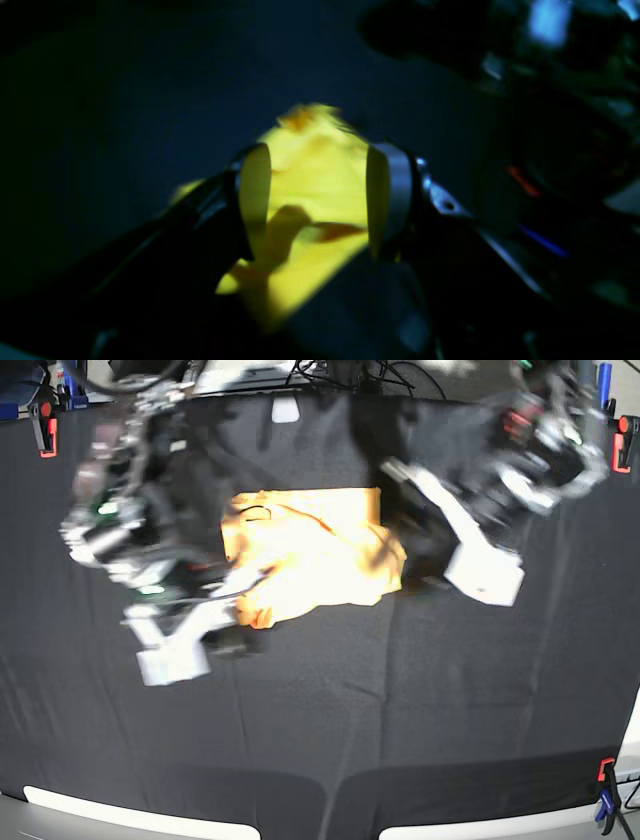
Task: Layout the t-shirt on the table in an organized manner, then fold the t-shirt properly
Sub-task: 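Press and tuck the folded bundle edges with both grippers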
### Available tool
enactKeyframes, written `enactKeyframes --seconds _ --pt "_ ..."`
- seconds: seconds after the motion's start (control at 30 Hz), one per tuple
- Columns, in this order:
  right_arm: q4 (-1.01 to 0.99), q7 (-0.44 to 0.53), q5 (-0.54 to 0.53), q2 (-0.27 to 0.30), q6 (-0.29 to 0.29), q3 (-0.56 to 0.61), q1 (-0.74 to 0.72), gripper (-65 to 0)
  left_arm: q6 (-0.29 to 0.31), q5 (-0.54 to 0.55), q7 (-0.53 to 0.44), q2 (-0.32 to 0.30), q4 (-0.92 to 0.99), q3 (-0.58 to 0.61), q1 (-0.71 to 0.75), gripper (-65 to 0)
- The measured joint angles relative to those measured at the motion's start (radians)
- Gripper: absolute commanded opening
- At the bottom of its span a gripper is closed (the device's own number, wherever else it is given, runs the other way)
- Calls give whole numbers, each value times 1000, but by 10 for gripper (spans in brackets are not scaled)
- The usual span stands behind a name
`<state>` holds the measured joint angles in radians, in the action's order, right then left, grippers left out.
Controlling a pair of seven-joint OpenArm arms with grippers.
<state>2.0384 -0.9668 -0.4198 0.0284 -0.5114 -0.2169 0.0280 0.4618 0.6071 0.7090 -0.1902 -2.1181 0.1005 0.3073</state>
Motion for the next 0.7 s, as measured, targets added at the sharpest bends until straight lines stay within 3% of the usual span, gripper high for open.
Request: enactKeyframes --seconds 0.13,0.27,0.4,0.5,0.57,0.7 --pt "-48 1 0 41 3 -36 0 -650 -15 -100 -40 55 23 105 -6 -375" --pt "-108 -2 -3 70 3 -35 2 -650 -117 -259 -18 103 59 176 -6 -375" --pt "-119 0 -10 102 4 -37 2 -650 -145 -373 76 57 147 160 1 -375" --pt "-119 9 -27 101 3 -36 -1 -650 -157 -367 -2 10 211 160 22 -375" --pt "-119 9 -77 102 3 -32 0 -650 -222 -373 -29 -1 256 162 23 -375" --pt "-144 62 -44 108 -4 32 -9 -650 -252 -450 -17 -10 295 161 26 -375"
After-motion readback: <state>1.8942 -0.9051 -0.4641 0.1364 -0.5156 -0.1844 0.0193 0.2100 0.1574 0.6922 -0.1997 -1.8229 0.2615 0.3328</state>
